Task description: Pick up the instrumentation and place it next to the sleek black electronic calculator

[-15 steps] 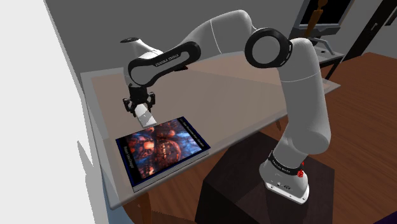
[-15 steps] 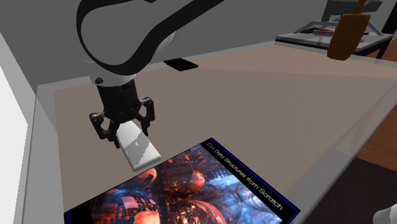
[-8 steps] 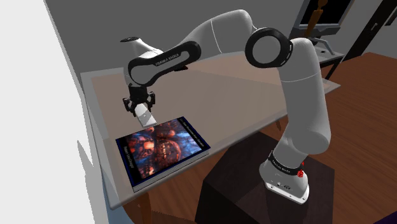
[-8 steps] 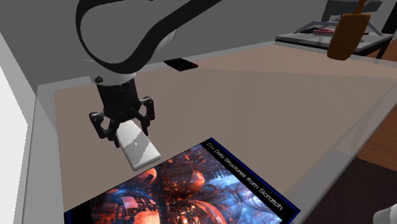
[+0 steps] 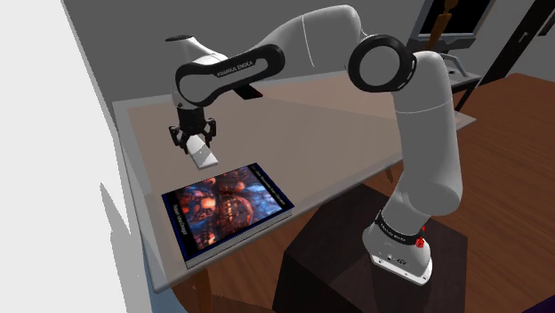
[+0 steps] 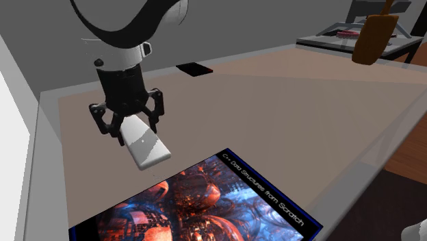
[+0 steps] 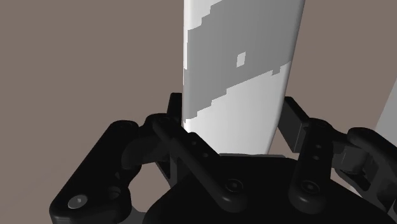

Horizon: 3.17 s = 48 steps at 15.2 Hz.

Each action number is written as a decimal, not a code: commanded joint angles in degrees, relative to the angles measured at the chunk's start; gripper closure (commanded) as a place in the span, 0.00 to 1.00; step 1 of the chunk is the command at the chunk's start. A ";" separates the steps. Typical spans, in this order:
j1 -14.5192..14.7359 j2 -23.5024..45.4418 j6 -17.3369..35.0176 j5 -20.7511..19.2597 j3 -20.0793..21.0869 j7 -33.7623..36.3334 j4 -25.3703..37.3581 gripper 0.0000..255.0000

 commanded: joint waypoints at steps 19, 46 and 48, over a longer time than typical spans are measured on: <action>-10.75 -7.27 -2.31 3.16 -2.32 -13.48 -4.28 1.00; -31.35 6.78 -10.89 5.06 -10.56 -44.01 19.17 1.00; -32.54 10.16 -13.18 5.06 -11.03 -46.03 24.89 1.00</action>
